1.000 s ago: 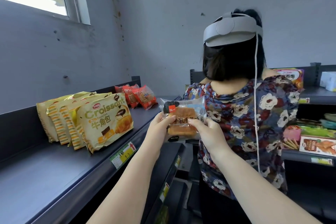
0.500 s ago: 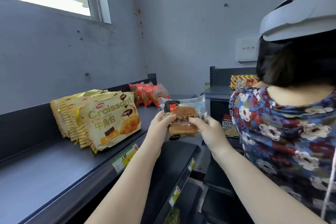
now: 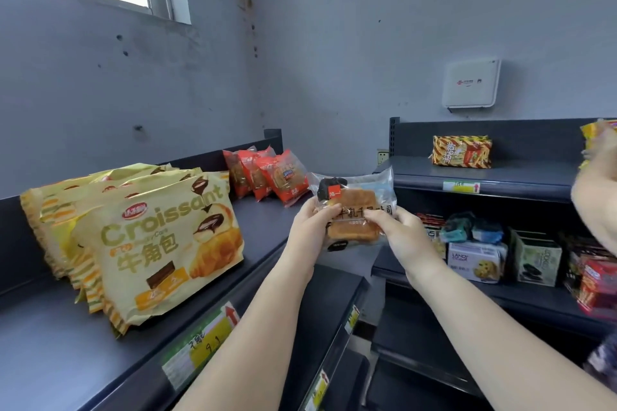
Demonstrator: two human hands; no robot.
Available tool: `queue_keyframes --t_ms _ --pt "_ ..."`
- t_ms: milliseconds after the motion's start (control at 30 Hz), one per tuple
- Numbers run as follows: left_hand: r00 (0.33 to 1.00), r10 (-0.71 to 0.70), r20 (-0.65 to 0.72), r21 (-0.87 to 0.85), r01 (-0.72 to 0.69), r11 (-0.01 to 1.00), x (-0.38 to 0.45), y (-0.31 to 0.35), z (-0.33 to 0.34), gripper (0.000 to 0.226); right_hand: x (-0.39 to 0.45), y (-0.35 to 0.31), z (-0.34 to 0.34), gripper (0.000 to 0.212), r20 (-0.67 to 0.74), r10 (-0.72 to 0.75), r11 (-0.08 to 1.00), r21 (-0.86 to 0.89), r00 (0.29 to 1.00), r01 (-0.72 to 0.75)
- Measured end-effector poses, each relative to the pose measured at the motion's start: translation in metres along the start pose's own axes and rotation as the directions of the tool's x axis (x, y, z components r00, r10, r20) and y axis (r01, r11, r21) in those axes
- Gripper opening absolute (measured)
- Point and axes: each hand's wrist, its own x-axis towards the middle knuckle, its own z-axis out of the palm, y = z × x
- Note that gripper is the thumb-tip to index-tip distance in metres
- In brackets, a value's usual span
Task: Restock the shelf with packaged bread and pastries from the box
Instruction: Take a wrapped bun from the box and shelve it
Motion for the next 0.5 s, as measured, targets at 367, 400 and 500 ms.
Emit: queue_keyframes --t_ms 367,400,500 --pt "0.998 -0.045 0.053 -0.086 0.049 0.995 0.096 -0.025 0.012 0.027 0.081 0.023 -0.005 0.016 -0.113 -0.013 1.0 -0.015 0.994 0.011" --pt "0.997 -0.049 0.052 -0.093 0.054 0.994 0.103 -0.028 0.013 0.027 0.086 0.025 -0.006 0.02 -0.122 -0.009 1.0 -0.021 0.992 0.007" --pt "0.996 -0.066 0.057 -0.112 0.072 0.991 0.118 -0.033 0.018 0.026 0.101 0.032 -0.009 0.024 -0.139 0.0 0.999 -0.036 0.99 -0.005"
